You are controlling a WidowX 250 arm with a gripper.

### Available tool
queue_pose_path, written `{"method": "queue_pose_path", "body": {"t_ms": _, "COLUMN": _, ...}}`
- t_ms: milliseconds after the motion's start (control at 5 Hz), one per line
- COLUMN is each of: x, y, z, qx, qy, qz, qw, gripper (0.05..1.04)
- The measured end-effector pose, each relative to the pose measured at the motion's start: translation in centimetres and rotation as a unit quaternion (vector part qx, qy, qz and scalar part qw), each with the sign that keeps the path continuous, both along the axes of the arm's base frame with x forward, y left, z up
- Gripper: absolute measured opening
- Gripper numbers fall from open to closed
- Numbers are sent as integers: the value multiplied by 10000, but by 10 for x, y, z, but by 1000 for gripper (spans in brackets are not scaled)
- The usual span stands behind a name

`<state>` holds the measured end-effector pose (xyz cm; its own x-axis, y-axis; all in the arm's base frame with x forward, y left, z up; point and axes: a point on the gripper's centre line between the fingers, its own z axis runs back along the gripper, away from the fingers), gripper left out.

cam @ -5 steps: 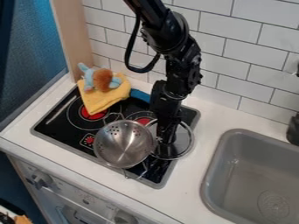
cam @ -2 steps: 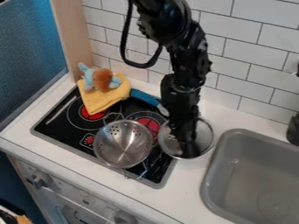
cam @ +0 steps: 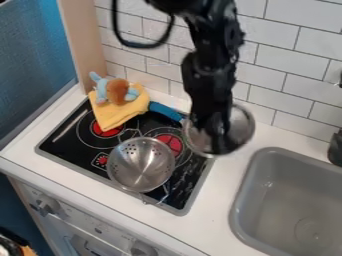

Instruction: Moved the lid from the right side of the table and covered the cooking pan.

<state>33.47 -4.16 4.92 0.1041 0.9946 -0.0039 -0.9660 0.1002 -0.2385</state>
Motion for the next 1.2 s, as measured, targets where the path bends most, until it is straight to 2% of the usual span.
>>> {"method": "queue_pose_path", "body": {"t_ms": 200, "x": -8, "y": 37, "z": 23, "qx": 164, "qy": -146, "qz": 464, "qw": 9987, "gripper": 280}}
{"method": "queue_pose_path", "body": {"t_ms": 400, "x": -21, "y": 53, "z": 26, "qx": 374, "qy": 223, "qz": 601, "qw": 9972, "gripper": 280}}
{"method": "queue_pose_path", "body": {"t_ms": 600, "x": -34, "y": 71, "z": 22, "qx": 669, "qy": 382, "qz": 737, "qw": 9943, "gripper": 280}}
{"method": "queue_pose_path", "body": {"t_ms": 800, "x": -55, "y": 81, "z": 8, "qx": 744, "qy": 529, "qz": 829, "qw": 9924, "gripper": 280}}
{"method": "queue_pose_path", "body": {"t_ms": 1000, "x": -55, "y": 83, "z": 6, "qx": 700, "qy": 472, "qz": 971, "qw": 9917, "gripper": 280}}
{"method": "queue_pose_path", "body": {"t_ms": 1200, "x": -61, "y": 92, "z": -15, "qx": 765, "qy": 640, "qz": 1111, "qw": 9888, "gripper": 280}}
